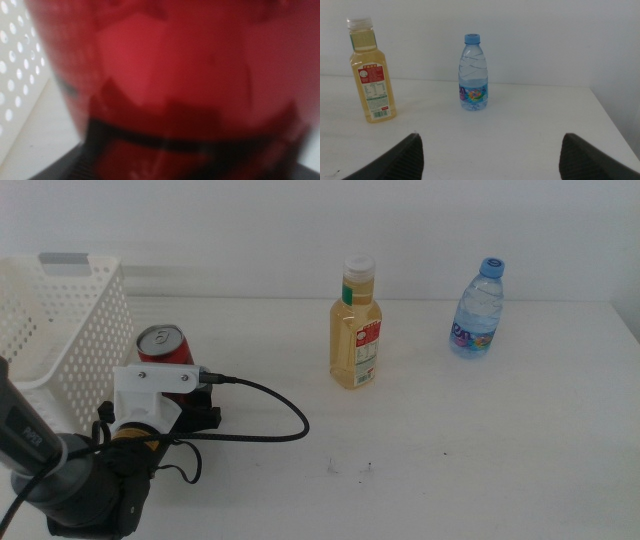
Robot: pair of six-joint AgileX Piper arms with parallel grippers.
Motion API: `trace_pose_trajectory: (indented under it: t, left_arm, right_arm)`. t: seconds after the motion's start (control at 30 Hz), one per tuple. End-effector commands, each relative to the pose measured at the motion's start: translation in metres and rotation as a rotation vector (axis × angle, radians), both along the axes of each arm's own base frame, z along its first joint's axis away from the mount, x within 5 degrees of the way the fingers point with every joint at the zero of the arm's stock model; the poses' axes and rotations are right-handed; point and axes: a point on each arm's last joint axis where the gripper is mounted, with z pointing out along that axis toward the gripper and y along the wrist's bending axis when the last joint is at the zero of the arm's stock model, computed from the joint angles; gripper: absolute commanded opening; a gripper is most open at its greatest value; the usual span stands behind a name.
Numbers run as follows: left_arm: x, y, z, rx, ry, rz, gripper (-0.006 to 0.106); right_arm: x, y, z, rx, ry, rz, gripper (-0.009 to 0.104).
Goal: Use arms to grab the bottles and put them into the dustbin to the left of the table.
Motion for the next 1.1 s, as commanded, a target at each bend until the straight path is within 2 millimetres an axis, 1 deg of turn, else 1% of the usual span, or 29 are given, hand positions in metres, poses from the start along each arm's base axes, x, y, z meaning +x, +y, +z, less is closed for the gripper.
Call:
trace_pose_trajectory:
  t: [0.0,0.13,0.2,0.3,0.33,0.47,0.57,0.67,0.8,0.87,0.97,1.07]
  left_arm:
    - [0.001,-0.001,0.001,-0.001,-0.009,0.002,0.076]
    - [-0.010,0.000,0.012,-0.001,-0.063,-0.027,0.038]
    - [-0.019,0.002,0.021,-0.002,-0.046,-0.033,0.022]
    - [-0.031,0.001,0.041,-0.012,0.006,-0.071,0.001]
    - [-0.034,0.000,0.051,-0.021,0.017,-0.086,-0.002]
    - [-0.046,-0.002,0.090,-0.023,0.151,-0.132,-0.002]
    - [-0.049,-0.003,0.121,0.030,0.266,-0.170,-0.002]
    - [-0.048,-0.005,0.151,0.052,0.334,-0.189,-0.002]
    - [-0.042,-0.007,0.179,0.119,0.468,-0.221,-0.002]
    - [-0.040,-0.007,0.198,0.157,0.511,-0.244,-0.002]
    - [-0.034,0.003,0.229,0.158,0.577,-0.225,-0.002]
    - [-0.024,0.022,0.259,0.152,0.650,-0.192,-0.002]
  right_arm:
    - [0.000,-0.001,0.000,-0.006,-0.014,-0.008,0.081]
    - [0.000,-0.001,0.000,-0.006,-0.014,-0.008,0.081]
    - [0.000,-0.001,0.000,-0.006,-0.014,-0.008,0.081]
    - [0.000,-0.001,0.000,-0.006,-0.014,-0.008,0.081]
    - [0.000,-0.001,0.000,-0.006,-0.014,-0.008,0.081]
    - [0.000,-0.001,0.000,-0.006,-0.014,-0.008,0.081]
    - [0.000,-0.001,0.000,-0.006,-0.014,-0.008,0.081]
    - [0.000,-0.001,0.000,-0.006,-0.014,-0.008,0.081]
    - [0.000,-0.001,0.000,-0.006,-0.014,-0.008,0.081]
    - [0.000,-0.001,0.000,-0.006,-0.014,-0.008,0.081]
    - [0.000,-0.001,0.000,-0.006,-0.014,-0.008,0.081]
    - [0.000,-0.001,0.000,-0.006,-0.014,-0.008,0.081]
